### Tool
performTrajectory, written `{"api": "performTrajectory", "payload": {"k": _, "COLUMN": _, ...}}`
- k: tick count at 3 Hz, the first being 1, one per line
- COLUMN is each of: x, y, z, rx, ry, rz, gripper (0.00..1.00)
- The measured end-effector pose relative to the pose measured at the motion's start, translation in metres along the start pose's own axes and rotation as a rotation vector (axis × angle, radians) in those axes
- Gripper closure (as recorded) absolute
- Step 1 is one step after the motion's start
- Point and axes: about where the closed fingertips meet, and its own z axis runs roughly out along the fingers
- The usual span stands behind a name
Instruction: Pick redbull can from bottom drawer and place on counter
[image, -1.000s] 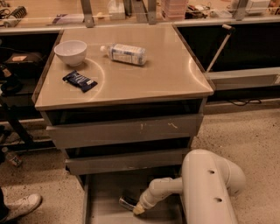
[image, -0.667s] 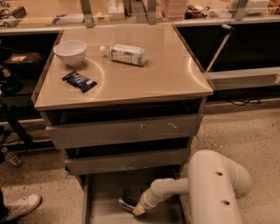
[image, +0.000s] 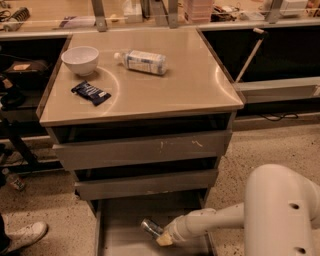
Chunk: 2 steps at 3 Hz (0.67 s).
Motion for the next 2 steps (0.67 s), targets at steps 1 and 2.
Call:
{"api": "performTrajectory", "payload": {"k": 1, "x": -0.014, "y": 0.000, "z": -0.057, "rx": 0.086, "ry": -0.030, "rz": 0.059, "gripper": 1.00}}
{"api": "performTrajectory", "payload": {"k": 2, "x": -0.032, "y": -0.002, "z": -0.112, "rx": 0.186, "ry": -0.028, "rz": 0.096, "gripper": 1.00}}
